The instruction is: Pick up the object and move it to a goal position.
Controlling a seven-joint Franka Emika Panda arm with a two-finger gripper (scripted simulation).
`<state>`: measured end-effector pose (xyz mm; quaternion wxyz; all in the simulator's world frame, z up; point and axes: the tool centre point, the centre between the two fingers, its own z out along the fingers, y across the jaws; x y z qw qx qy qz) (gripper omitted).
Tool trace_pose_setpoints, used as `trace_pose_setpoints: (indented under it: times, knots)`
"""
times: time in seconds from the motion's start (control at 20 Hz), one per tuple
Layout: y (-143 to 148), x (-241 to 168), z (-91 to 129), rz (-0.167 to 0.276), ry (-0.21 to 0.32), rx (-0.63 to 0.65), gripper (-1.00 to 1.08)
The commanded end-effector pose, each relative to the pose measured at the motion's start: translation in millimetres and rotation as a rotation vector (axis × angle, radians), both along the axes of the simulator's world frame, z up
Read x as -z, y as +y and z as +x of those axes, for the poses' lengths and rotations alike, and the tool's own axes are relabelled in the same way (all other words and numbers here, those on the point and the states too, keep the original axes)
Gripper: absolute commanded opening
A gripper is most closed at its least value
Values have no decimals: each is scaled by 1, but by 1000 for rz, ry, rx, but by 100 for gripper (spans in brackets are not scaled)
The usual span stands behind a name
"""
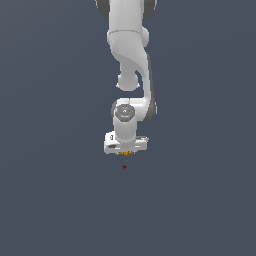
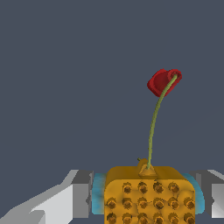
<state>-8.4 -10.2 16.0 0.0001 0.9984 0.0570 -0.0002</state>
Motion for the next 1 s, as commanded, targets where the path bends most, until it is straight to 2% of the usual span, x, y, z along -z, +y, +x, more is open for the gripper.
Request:
trace_pose_setpoints:
  times: [0.0, 0.5, 0.95]
  knots:
    - [0, 1, 0, 0, 0, 0, -100]
    - [4, -8, -2, 0, 0, 0, -100]
    - [24, -51, -14, 0, 0, 0, -100]
